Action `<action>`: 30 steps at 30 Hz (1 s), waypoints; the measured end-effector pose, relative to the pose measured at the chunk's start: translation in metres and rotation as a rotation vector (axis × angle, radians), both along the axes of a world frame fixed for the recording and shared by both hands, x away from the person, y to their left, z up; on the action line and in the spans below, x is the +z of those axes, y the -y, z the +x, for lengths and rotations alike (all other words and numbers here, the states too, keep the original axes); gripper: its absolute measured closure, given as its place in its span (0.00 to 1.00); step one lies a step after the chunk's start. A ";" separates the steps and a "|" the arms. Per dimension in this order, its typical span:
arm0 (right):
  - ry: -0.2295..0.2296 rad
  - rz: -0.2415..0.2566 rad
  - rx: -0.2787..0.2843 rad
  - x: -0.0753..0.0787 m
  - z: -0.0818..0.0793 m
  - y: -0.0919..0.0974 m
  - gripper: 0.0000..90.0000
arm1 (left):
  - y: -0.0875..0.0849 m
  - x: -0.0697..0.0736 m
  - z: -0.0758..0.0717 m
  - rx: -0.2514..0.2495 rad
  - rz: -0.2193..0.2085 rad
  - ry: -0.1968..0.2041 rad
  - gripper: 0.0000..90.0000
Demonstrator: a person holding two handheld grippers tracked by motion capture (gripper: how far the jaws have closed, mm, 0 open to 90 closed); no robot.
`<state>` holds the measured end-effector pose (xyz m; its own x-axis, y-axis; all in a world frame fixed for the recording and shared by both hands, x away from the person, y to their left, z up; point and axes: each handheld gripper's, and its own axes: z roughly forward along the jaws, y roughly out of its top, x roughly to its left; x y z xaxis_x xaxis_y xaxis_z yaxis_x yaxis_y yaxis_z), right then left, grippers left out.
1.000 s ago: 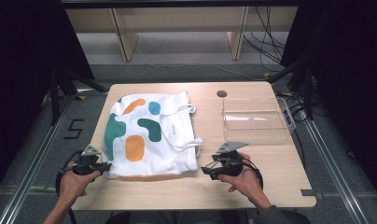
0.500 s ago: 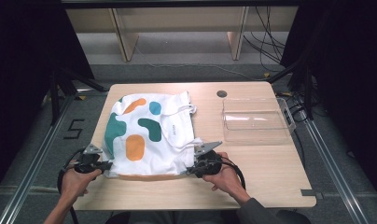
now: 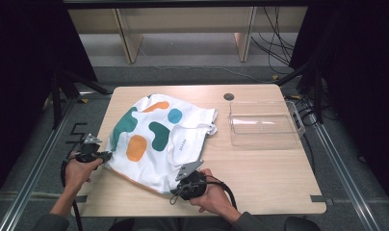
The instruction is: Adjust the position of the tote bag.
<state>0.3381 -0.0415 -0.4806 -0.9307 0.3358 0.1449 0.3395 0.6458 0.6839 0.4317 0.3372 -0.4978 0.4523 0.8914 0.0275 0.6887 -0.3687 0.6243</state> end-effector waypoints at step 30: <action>-0.036 -0.003 0.090 0.002 -0.013 -0.065 0.63 | 0.066 0.045 -0.070 -0.171 -0.211 -0.027 0.45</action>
